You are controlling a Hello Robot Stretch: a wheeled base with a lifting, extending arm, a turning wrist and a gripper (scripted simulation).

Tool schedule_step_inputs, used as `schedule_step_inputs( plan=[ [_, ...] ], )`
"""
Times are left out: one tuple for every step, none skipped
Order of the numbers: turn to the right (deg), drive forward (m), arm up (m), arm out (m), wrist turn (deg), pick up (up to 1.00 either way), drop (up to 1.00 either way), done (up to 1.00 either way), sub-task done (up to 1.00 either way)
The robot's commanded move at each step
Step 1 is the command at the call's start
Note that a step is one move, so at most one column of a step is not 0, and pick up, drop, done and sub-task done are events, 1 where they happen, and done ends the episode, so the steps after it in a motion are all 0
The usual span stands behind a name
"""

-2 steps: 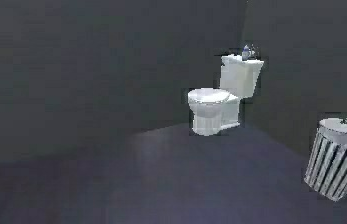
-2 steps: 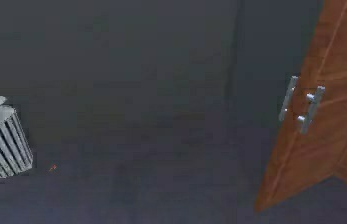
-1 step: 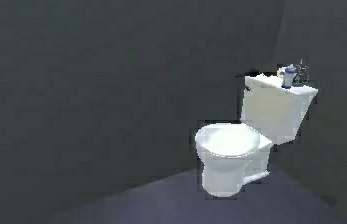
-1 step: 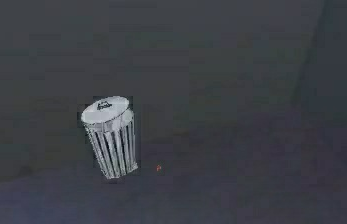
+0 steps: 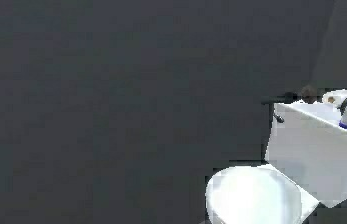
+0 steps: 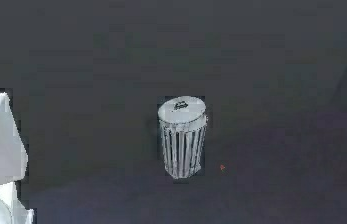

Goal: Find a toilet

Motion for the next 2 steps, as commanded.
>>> schedule_step_inputs(
  plan=[
    [27.0, 0.00, 0.00, 0.00, 0.0, 0.00, 0.00, 0.00, 0.00],
    [0.0, 0.00, 0.00, 0.00, 0.0, 0.00, 0.00, 1.00, 0.00]
  ],
)
